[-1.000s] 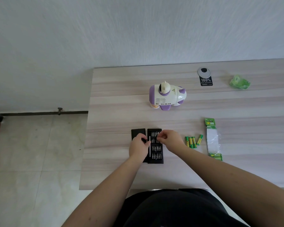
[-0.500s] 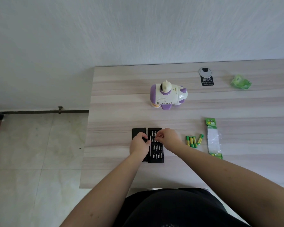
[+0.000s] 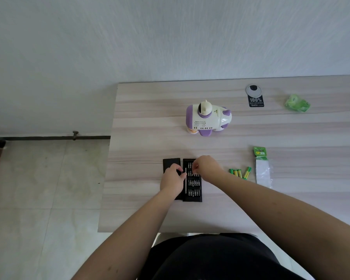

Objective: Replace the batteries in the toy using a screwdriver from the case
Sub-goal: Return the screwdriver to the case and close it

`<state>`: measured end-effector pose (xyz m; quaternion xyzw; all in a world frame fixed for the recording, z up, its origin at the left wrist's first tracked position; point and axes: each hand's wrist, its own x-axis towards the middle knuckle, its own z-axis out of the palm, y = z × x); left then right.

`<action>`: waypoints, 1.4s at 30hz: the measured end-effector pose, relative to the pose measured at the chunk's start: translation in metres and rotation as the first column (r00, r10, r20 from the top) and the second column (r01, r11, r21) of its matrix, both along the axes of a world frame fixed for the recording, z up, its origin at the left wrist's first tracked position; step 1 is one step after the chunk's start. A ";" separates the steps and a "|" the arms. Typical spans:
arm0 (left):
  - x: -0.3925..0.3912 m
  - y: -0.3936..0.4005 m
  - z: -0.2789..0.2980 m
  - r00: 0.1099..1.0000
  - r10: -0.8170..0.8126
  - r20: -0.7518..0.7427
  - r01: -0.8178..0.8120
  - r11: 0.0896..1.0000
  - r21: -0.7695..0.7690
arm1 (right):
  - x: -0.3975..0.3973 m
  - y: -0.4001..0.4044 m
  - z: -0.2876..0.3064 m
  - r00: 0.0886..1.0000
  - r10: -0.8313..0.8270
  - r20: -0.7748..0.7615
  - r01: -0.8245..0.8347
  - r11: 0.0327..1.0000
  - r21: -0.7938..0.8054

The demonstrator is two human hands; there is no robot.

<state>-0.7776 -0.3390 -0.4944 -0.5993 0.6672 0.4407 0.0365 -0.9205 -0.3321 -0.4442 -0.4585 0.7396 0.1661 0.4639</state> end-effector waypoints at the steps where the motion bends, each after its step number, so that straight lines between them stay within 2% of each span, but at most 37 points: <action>1: 0.000 0.000 0.000 1.000 -0.017 -0.007 0.017 1.000 0.001 | 0.001 -0.003 0.001 1.000 0.026 -0.013 -0.025 0.999 0.030; 4: 0.001 0.002 0.004 0.999 -0.049 -0.013 0.048 0.999 -0.010 | 0.004 -0.012 0.004 0.996 0.071 -0.049 -0.065 0.991 0.117; 8: -0.003 0.005 0.005 1.000 -0.024 0.000 0.024 0.999 -0.045 | 0.007 -0.018 0.003 0.997 0.030 -0.070 -0.019 0.987 0.158; 18: -0.015 0.001 0.009 0.999 0.015 0.044 -0.014 0.999 -0.042 | 0.004 -0.017 -0.001 0.990 -0.050 -0.129 0.063 0.993 0.104; 32: -0.020 -0.002 0.010 0.998 -0.004 0.058 0.007 0.999 -0.042 | 0.002 -0.018 -0.001 0.990 -0.116 -0.075 0.123 0.987 0.100; 37: -0.024 -0.007 0.011 0.995 -0.002 0.098 0.004 1.000 -0.019 | -0.007 -0.005 -0.012 0.999 -0.036 -0.011 0.035 0.997 -0.063; 40: -0.025 -0.009 0.009 0.994 0.003 0.110 -0.002 1.000 -0.009 | -0.018 0.018 -0.025 0.993 -0.114 -0.009 0.101 0.914 -0.392; 42: -0.026 -0.010 0.008 0.994 0.010 0.111 -0.010 1.000 -0.003 | -0.022 0.030 -0.031 0.988 -0.157 -0.014 0.126 0.837 -0.532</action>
